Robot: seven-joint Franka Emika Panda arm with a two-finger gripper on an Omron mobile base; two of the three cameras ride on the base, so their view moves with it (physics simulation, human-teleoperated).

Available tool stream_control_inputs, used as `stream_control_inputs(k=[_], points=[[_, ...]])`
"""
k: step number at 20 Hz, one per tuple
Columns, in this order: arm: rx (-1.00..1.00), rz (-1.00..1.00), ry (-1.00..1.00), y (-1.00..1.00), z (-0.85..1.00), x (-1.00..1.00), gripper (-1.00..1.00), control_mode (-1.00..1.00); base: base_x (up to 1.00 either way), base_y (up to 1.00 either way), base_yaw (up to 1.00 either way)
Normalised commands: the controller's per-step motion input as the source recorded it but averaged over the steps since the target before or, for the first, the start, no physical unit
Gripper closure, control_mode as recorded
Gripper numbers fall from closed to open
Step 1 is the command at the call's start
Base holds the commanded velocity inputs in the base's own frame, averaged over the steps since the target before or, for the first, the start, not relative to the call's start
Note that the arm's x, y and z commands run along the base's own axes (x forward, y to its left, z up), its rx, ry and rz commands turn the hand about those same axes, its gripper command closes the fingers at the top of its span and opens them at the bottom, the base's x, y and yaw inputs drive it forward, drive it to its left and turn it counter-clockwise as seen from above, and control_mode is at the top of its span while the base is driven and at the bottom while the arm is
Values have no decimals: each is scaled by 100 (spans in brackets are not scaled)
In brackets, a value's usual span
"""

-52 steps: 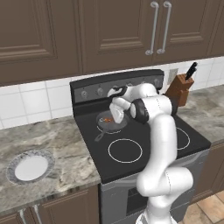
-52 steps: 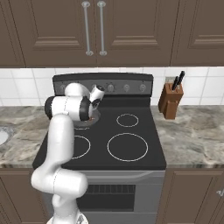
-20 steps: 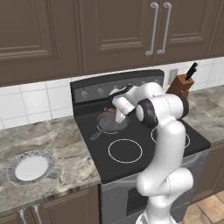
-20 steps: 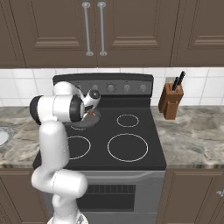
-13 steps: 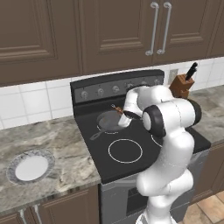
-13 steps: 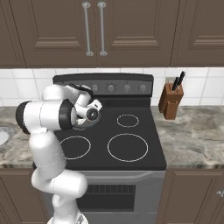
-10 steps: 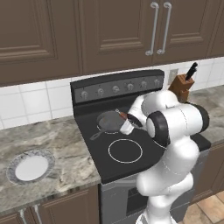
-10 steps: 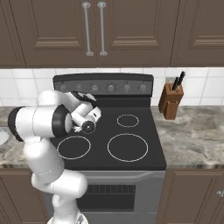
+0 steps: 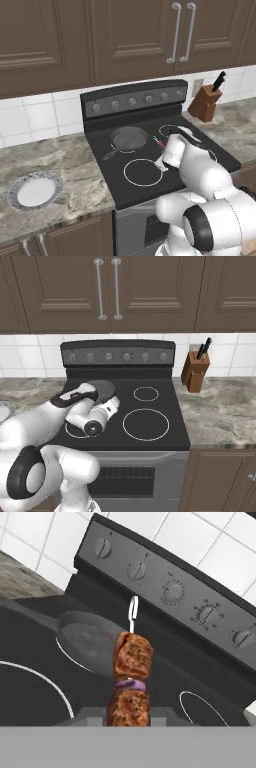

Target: Place the cold items (potato and kiwi) from the fridge in one tupperware on the dining counter. Place the warm items (kebab skewer and hot dog) in the stove area in another tupperware.

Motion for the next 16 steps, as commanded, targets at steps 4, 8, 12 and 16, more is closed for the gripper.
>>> stream_control_inputs(k=[4,8,12,16], points=[[2,0,26,-89,100,-100,100,-100,0,0,0],[0,0,31,-80,100,-100,100,-100,0,0,0],[-6,0,44,-81,46,-100,100,-100,0,0,0],[-4,0,43,-100,33,-100,100,-100,0,0,0]])
